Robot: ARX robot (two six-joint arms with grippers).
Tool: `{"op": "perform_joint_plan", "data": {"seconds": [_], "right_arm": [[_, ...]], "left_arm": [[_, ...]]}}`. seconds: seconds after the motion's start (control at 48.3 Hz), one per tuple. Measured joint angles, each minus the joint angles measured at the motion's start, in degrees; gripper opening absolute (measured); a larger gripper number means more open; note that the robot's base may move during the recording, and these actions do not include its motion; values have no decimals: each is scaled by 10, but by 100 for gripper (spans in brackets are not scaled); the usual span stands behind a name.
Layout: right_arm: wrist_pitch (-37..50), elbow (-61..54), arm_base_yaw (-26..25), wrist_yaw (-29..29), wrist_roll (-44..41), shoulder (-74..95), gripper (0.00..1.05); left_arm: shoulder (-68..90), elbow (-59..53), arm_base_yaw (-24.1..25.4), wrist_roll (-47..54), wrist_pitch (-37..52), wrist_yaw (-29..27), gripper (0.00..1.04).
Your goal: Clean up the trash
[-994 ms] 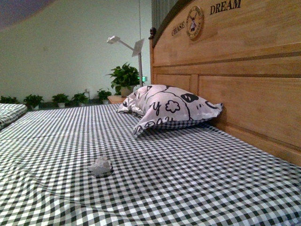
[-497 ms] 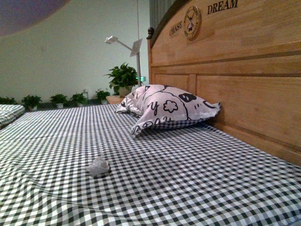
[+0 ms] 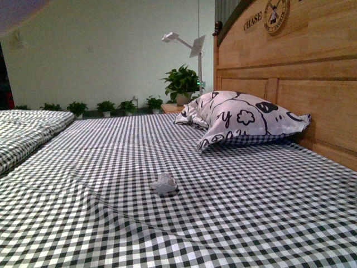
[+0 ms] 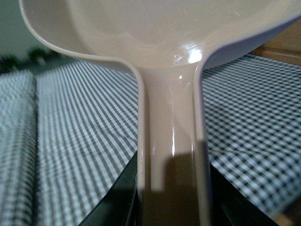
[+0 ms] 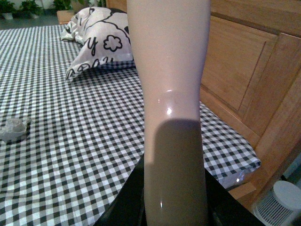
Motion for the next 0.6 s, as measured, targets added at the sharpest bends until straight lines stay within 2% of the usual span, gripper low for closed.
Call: {"op": "perform_joint_plan", "data": {"seconds": [0.041, 0.104, 0.249, 0.331, 0.601], "right_arm": [[0, 0, 0, -1, 0, 0, 19], [0, 0, 0, -2, 0, 0, 19], [0, 0, 0, -2, 0, 0, 19], [0, 0, 0, -2, 0, 0, 19], [0, 0, 0, -2, 0, 0, 19]], "left_arm": [[20, 20, 14, -19, -53, 8, 27], [60, 28, 36, -16, -77, 21, 27], [170, 48, 76, 50, -40, 47, 27], [252, 73, 88, 123, -2, 52, 27], [472, 144, 66, 335, 40, 16, 27]]}}
